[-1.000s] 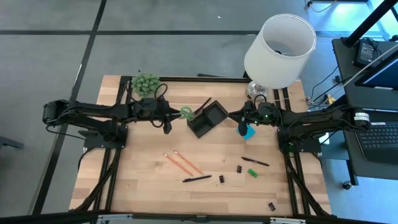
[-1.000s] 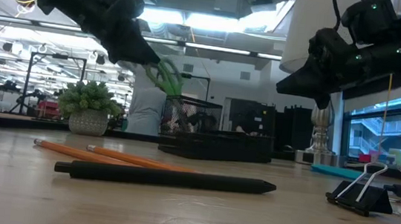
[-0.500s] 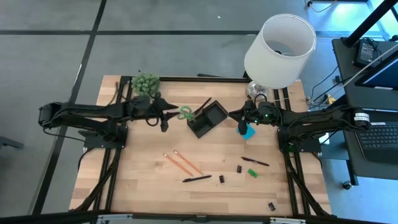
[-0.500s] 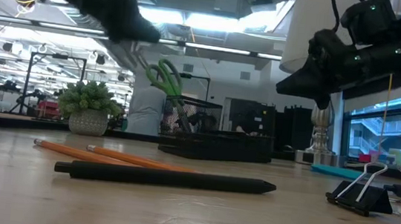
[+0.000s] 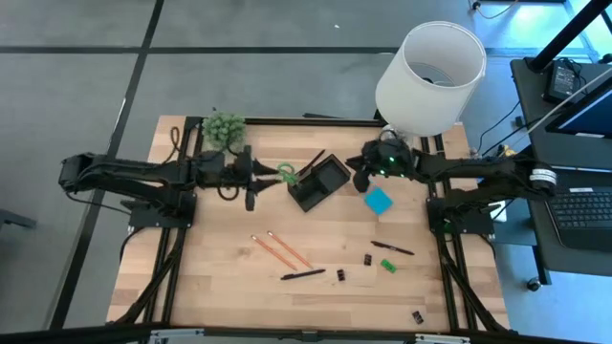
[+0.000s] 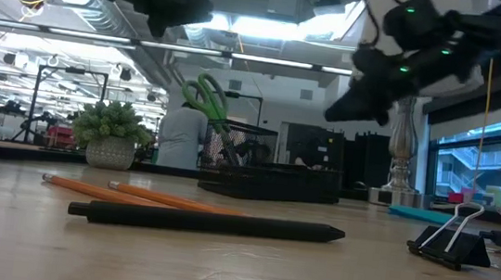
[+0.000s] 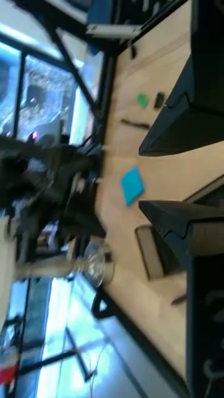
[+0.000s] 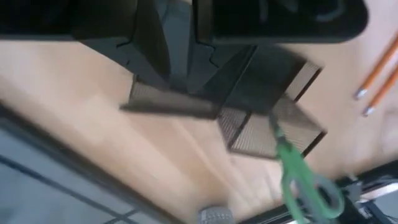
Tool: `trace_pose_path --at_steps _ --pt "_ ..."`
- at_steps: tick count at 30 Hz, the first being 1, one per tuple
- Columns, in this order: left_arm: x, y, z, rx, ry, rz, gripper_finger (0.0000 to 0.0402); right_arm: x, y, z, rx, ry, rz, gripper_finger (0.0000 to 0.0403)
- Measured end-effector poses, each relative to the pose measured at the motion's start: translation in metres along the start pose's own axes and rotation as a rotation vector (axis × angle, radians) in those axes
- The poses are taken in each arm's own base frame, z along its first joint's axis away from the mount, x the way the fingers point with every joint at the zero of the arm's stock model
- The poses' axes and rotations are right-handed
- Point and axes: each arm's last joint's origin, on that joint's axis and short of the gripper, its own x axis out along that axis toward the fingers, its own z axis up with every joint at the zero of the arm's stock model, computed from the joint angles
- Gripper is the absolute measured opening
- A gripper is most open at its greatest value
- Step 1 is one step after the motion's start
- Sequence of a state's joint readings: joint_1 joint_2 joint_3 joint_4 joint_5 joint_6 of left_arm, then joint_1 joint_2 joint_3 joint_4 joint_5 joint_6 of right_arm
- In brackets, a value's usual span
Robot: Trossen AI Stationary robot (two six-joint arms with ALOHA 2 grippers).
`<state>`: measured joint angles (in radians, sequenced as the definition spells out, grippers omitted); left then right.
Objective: Pick and place office supplies into organizer
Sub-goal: Adjust the black organizer
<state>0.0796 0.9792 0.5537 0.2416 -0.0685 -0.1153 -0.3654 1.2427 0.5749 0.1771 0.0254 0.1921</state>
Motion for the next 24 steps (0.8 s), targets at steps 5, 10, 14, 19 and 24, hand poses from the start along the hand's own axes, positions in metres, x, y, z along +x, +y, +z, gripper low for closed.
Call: trace_pose_path --at_steps 5,10,14,19,24 --pt "0.014 -0.009 -0.010 -0.026 0.031 -0.018 0.0118 0.025 -0.006 0.033 -0.051 0.019 -0.020 0.0058" --pt "0.023 -0.013 -0.018 -0.045 0.064 -0.036 0.0118 0.056 -0.018 0.049 -0.090 0.157 -0.044 0.0058" --pt "0.029 -0.016 -0.025 -0.043 0.097 -0.057 0.0118 0.080 -0.027 0.051 -0.123 0.274 -0.040 0.0058" --pt "0.041 -0.016 -0.037 -0.056 0.147 -0.053 0.0118 0.104 -0.031 0.053 -0.159 0.356 -0.011 0.0058" --pt "0.048 -0.016 -0.045 -0.081 0.178 -0.046 0.0118 0.121 -0.033 0.053 -0.200 0.407 -0.002 0.0058"
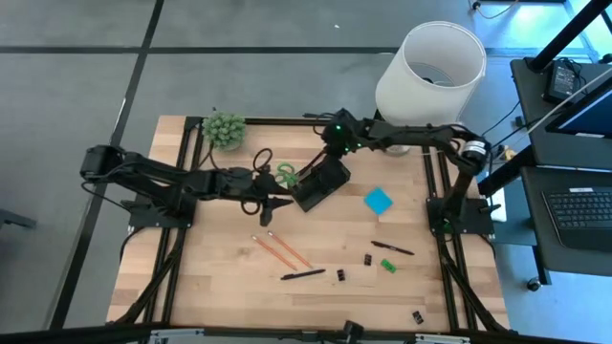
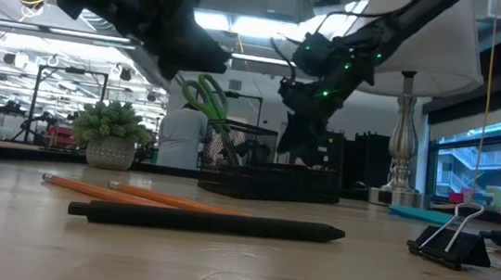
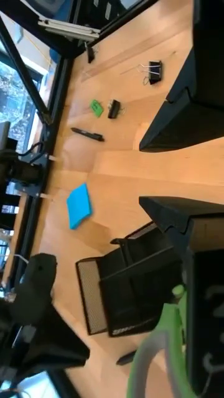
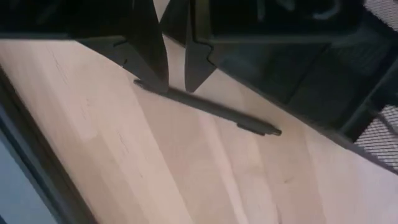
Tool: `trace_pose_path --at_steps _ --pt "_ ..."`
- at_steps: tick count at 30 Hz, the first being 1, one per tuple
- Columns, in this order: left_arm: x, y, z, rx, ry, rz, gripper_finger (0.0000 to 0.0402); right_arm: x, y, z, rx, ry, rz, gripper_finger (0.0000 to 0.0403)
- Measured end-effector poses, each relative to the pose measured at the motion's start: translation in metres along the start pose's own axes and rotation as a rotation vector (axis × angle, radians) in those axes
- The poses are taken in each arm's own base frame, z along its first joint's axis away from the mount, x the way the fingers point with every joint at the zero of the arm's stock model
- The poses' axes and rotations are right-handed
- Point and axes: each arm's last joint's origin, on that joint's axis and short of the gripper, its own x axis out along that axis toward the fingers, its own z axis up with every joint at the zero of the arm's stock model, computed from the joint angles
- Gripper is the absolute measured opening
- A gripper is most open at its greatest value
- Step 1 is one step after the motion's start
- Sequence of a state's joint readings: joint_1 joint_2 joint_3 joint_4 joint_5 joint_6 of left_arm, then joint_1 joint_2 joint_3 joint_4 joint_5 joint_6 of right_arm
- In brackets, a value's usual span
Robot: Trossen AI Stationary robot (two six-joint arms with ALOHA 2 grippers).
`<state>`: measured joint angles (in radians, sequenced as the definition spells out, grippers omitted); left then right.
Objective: Pick and place office supplies into organizer
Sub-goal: Adjust the black organizer
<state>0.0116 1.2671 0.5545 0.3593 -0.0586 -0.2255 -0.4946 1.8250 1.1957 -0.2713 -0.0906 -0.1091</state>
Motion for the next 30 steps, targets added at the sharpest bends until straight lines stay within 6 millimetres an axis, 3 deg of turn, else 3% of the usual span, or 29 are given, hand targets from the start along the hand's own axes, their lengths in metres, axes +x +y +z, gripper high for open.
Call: trace_pose_path --at_steps 8,20,25,30 --pt "0.003 0.000 0.001 -0.001 -0.027 -0.003 0.0118 0.015 -0.001 -0.009 0.007 0.111 -0.007 0.0058" --pt "0.003 0.000 0.001 0.026 -0.027 -0.001 0.0118 0.011 0.002 -0.024 0.129 0.285 -0.012 0.0041" --pt "0.003 0.000 0.001 0.028 -0.027 -0.002 0.0118 0.011 0.010 -0.038 0.267 0.419 -0.011 0.0025" --pt "0.003 0.000 0.001 0.028 -0.027 -0.003 0.0118 0.009 0.021 -0.040 0.281 0.458 -0.006 0.0012"
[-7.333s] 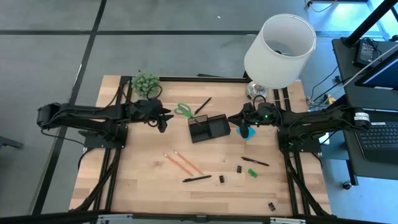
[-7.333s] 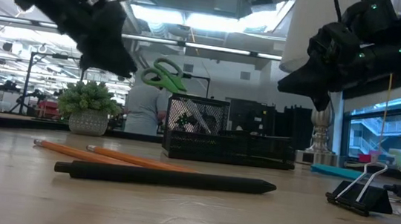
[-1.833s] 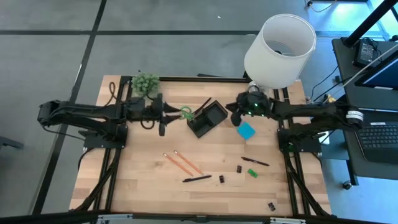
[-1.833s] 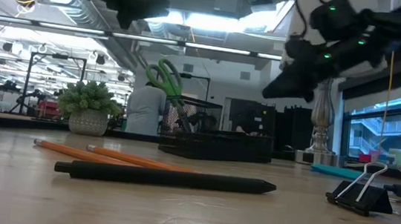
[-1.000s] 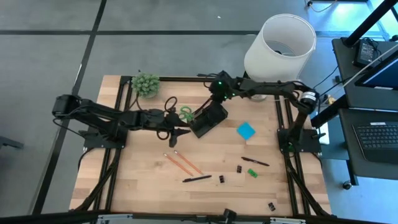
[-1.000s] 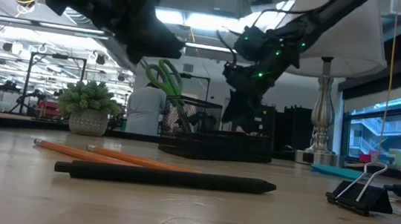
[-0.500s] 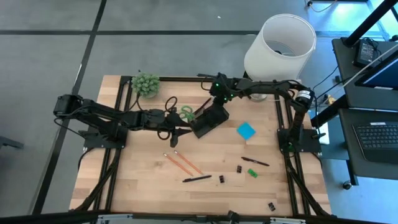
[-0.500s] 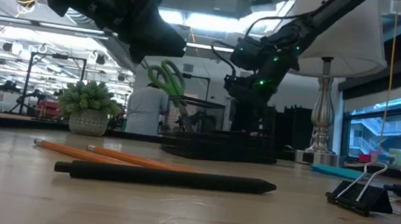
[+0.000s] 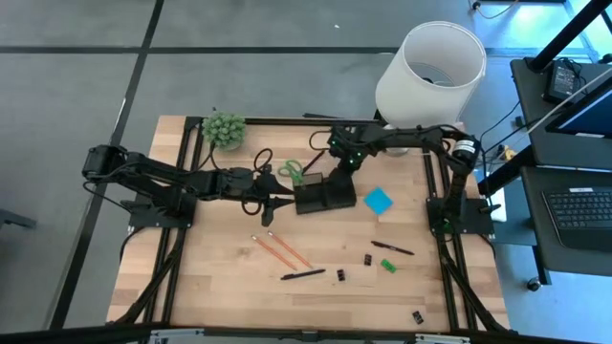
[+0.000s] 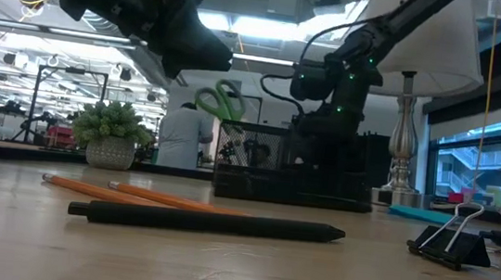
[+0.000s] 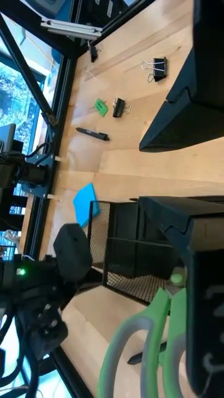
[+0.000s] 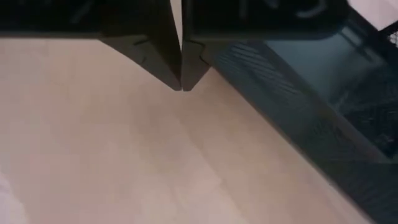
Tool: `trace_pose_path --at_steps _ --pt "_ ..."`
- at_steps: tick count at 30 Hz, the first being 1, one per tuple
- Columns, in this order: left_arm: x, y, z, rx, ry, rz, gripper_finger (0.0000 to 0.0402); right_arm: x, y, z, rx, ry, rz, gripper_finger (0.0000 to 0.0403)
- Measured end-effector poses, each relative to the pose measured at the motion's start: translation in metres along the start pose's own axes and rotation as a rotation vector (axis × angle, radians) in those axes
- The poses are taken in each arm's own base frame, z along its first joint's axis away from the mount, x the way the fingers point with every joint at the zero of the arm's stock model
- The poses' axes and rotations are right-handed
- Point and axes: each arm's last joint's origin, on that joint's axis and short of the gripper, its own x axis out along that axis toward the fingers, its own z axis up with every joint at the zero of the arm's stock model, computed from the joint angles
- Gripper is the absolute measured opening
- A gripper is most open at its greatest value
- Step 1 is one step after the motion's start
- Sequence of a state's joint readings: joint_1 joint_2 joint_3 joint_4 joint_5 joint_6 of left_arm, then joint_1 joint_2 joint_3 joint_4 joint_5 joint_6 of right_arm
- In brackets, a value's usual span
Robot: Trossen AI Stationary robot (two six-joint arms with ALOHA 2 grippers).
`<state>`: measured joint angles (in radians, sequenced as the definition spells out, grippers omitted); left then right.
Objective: Pick and place office supplies into organizer
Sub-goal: Adjust the black organizer, then put the right orange pencil into the black organizer
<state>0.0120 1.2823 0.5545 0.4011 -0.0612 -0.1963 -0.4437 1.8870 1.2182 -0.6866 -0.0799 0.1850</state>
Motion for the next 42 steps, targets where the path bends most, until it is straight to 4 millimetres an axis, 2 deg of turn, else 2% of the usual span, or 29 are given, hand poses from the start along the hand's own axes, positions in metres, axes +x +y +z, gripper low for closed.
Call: trace_pose_path --at_steps 13,18,21,26,32,35,39,42 --pt "0.000 0.000 0.000 -0.001 0.000 -0.002 0.0118 0.001 0.024 -0.008 0.009 0.043 0.056 0.0010" --pt "0.000 0.000 0.000 -0.003 0.000 -0.002 0.0118 0.001 0.025 -0.008 0.003 0.041 0.054 0.0007" --pt "-0.001 0.000 0.001 -0.003 -0.005 -0.003 0.0118 -0.008 0.021 -0.006 0.014 0.015 0.057 0.0011" --pt "-0.010 -0.001 0.010 0.017 -0.051 -0.012 0.0118 -0.043 0.013 -0.005 0.037 -0.096 0.026 0.0013" --pt "-0.023 -0.003 0.021 0.237 -0.112 -0.010 0.0118 -0.105 0.011 -0.016 0.042 -0.294 -0.013 0.0007" --pt "-0.027 -0.003 0.022 0.329 -0.104 -0.005 0.0118 -0.135 0.016 -0.026 0.046 -0.395 0.005 0.0013" --pt "-0.027 -0.003 0.017 0.306 -0.044 -0.018 0.0118 -0.171 0.029 -0.048 0.083 -0.505 0.019 0.0017" --pt "-0.028 -0.005 0.005 0.313 0.071 -0.054 0.0118 -0.190 0.043 -0.068 0.098 -0.597 -0.006 0.0013"
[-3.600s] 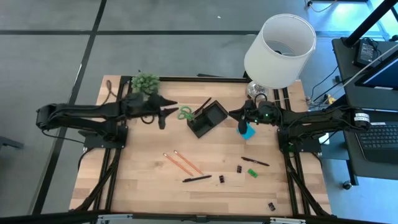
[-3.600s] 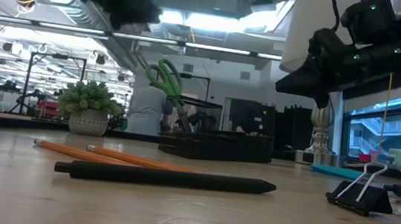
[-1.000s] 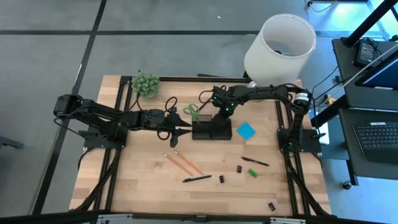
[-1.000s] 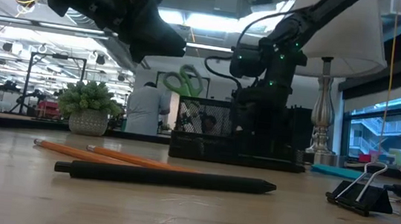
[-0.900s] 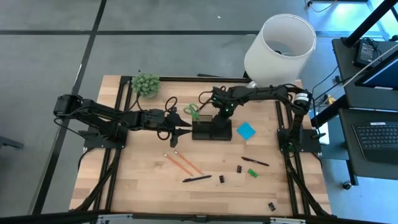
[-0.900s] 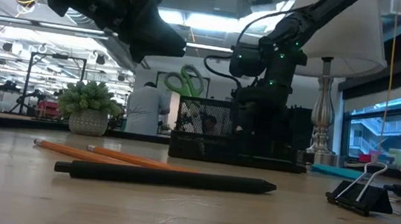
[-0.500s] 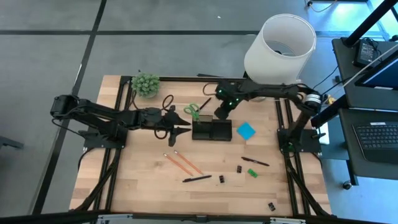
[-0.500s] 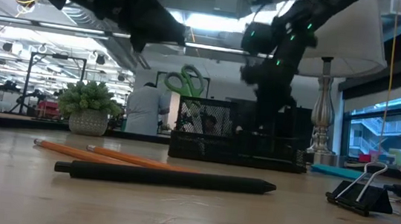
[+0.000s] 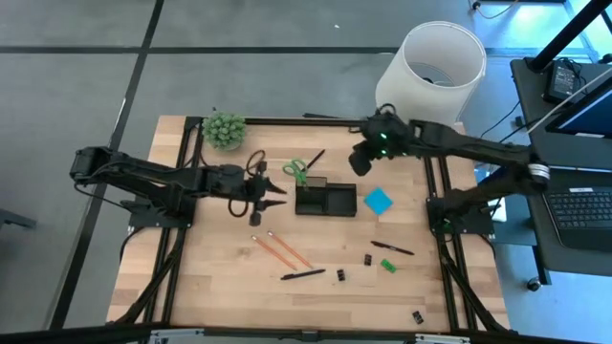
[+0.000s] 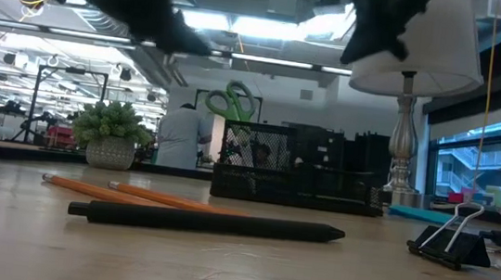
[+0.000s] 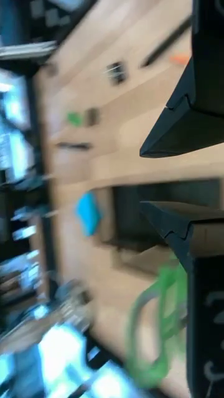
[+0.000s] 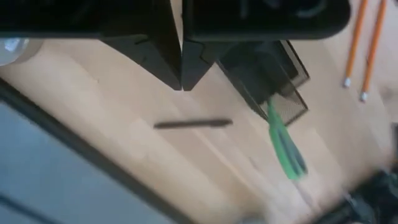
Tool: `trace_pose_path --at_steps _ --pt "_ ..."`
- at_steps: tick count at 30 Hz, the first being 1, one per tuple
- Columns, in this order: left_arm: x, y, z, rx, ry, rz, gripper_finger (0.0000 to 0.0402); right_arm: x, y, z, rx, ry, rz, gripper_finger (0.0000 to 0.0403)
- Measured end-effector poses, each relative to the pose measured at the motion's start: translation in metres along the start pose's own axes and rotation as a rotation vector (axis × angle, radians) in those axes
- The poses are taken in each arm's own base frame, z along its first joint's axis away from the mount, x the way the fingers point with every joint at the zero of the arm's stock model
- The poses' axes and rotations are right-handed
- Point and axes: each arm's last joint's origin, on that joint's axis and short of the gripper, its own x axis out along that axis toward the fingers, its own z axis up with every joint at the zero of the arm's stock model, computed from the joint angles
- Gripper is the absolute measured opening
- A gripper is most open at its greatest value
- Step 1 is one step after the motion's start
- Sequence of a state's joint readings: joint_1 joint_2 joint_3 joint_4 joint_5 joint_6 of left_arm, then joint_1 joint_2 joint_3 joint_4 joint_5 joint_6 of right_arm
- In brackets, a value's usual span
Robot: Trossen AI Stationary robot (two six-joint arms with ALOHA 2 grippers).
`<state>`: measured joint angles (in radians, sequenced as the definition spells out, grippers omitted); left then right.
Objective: Pick and place office supplies into organizer
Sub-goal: Put the right orange pencil into the black organizer
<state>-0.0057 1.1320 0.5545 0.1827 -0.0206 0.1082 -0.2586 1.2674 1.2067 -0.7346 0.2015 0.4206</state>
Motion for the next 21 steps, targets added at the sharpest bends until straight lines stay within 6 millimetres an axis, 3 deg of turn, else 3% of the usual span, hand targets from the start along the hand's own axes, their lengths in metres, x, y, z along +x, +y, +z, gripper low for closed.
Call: trace_pose_path --at_steps 4,7,14,21 --pt "-0.001 -0.009 -0.012 0.070 0.128 -0.051 0.0118 -0.026 0.015 -0.017 0.000 -0.124 -0.023 0.0007" --pt "-0.002 -0.015 -0.017 0.103 0.186 -0.080 0.0118 -0.033 0.026 -0.032 0.012 -0.206 0.000 0.0009" --pt "-0.007 -0.026 -0.024 0.245 0.328 -0.079 0.0127 -0.020 0.041 -0.065 0.132 -0.218 0.103 0.0015" --pt "-0.009 -0.028 0.002 0.292 0.489 -0.072 0.0147 -0.016 0.048 -0.087 0.178 -0.165 0.134 0.0007"
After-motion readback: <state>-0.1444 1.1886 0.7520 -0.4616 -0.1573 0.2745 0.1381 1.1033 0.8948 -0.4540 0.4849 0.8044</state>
